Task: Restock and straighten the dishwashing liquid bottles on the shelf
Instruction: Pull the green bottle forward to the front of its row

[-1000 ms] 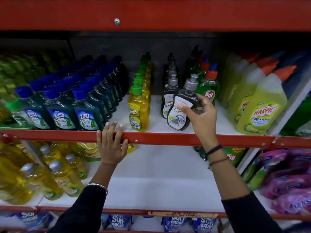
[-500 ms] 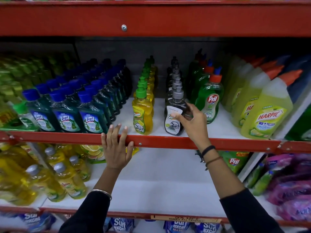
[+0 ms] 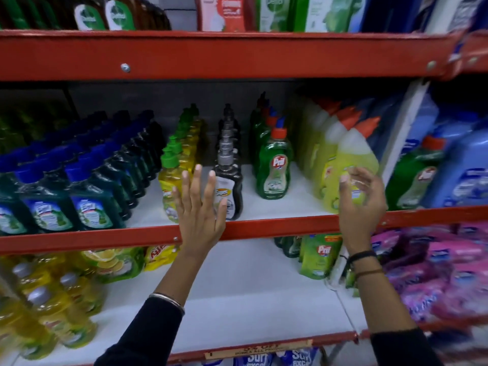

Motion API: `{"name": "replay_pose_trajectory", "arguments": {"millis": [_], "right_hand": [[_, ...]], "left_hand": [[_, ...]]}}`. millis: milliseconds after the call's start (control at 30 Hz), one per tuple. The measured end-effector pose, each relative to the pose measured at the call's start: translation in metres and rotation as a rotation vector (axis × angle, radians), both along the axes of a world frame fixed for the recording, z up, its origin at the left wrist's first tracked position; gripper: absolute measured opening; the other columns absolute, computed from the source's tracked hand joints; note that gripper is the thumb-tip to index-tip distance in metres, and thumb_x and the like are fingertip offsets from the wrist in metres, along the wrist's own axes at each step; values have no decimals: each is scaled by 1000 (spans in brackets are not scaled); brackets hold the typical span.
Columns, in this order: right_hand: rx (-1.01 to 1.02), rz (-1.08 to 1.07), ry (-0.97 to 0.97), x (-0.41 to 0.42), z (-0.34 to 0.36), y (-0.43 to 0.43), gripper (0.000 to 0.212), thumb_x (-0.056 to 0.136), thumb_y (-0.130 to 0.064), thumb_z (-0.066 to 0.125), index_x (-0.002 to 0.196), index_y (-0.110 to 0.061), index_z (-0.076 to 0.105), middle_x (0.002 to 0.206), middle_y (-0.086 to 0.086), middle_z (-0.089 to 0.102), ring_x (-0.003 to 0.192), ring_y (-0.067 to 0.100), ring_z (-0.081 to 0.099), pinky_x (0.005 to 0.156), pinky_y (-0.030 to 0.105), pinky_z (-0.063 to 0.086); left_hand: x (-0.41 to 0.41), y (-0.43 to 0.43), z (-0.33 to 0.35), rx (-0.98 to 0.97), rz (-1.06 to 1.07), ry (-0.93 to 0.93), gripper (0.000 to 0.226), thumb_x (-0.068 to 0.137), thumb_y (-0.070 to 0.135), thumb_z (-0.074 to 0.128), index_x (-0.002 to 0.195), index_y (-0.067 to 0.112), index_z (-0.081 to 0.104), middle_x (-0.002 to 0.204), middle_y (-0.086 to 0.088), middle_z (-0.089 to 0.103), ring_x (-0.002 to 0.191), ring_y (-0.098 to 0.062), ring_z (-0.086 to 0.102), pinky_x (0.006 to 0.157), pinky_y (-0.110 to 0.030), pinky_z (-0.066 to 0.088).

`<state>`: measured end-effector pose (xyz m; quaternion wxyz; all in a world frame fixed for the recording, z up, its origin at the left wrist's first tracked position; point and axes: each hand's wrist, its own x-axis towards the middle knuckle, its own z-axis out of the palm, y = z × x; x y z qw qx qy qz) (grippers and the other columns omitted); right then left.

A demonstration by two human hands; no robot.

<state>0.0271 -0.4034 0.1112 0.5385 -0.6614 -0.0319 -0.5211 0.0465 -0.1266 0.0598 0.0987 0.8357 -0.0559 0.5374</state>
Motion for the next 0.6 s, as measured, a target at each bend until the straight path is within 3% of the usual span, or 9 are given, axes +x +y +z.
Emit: {"name": "replay_pose_trajectory", "arguments": {"millis": [167, 267, 367, 533, 600], "right_hand": [[121, -200, -25, 18, 2, -83, 28, 85, -24, 61, 111, -27, 50, 111, 0, 53, 108, 23, 52, 97, 28, 42], [206, -198, 159, 33, 7, -120, 64, 84, -40, 60, 133, -7, 38, 135, 17, 44, 125, 27, 44, 108, 38, 36], [112, -162, 357, 40, 19, -137, 86, 78, -43, 67, 142, -3, 23, 148, 19, 31, 136, 29, 33, 114, 41, 27], [32, -238, 458, 45, 27, -147, 98, 55, -53, 71, 134, -7, 36, 135, 16, 49, 121, 33, 49, 103, 50, 42], [-1, -300, 434, 41, 29, -142, 90, 60, -45, 79, 132, -7, 40, 134, 17, 49, 122, 33, 47, 104, 49, 40]], "left_hand": [[12, 2, -10, 93, 67, 26, 63, 99, 42, 33, 154, 24, 7, 159, -10, 15, 150, -22, 0, 119, -49, 6], [15, 3, -12, 156, 85, 17, 64, 98, 43, 34, 154, 23, 12, 158, -10, 18, 150, -23, 6, 120, -48, 5], [15, 2, -10, 142, 90, 19, 65, 96, 43, 35, 154, 23, 11, 159, -10, 18, 150, -24, 7, 121, -45, -1], [13, 1, -7, 129, 87, 24, 66, 96, 45, 34, 154, 25, 9, 159, -10, 17, 150, -23, 6, 121, -44, -3], [13, 1, -8, 129, 89, 21, 66, 96, 45, 34, 154, 25, 9, 159, -10, 17, 150, -24, 6, 121, -44, -2]]}}
